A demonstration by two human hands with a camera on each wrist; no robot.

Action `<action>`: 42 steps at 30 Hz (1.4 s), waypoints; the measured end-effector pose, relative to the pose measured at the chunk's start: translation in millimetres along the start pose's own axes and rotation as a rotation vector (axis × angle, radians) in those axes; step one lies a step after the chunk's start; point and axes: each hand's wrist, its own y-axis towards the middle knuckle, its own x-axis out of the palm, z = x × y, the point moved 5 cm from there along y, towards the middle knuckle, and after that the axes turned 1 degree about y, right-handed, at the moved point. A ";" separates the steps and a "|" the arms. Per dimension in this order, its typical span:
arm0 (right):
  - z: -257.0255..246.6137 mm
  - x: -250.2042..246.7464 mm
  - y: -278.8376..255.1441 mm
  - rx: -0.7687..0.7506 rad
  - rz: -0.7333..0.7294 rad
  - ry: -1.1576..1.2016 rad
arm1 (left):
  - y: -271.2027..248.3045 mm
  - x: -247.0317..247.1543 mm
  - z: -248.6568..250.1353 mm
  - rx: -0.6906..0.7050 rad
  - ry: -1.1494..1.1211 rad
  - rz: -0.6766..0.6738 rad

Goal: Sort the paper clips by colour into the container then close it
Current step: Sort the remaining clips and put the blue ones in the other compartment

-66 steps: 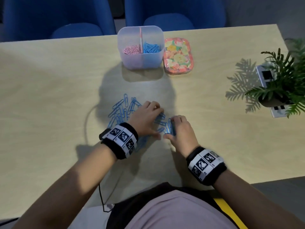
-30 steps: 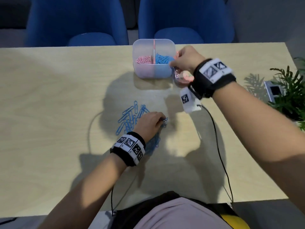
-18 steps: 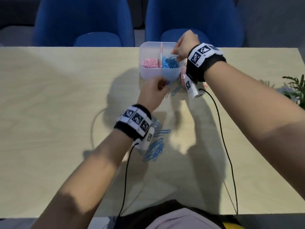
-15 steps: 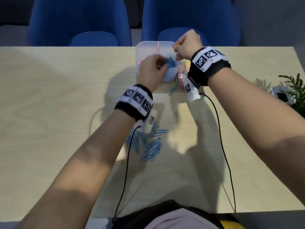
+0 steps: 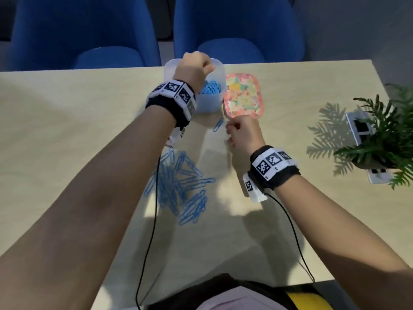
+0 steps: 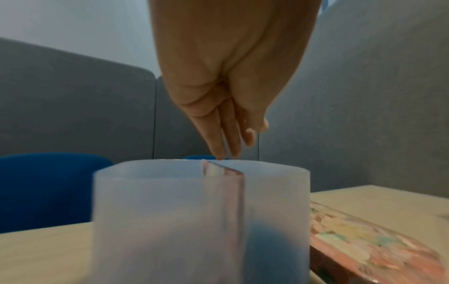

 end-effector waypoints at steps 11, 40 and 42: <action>-11.2 56.5 -0.2 -0.302 -0.120 -0.688 | -175.0 12.4 -158.4 -0.247 0.157 -0.026; -30.1 122.3 -88.4 -0.483 -0.334 -0.570 | -216.5 46.2 -114.1 -0.016 0.181 -0.246; -26.2 117.1 -87.2 -0.453 -0.334 -0.562 | -213.6 49.4 -109.8 0.017 0.202 -0.250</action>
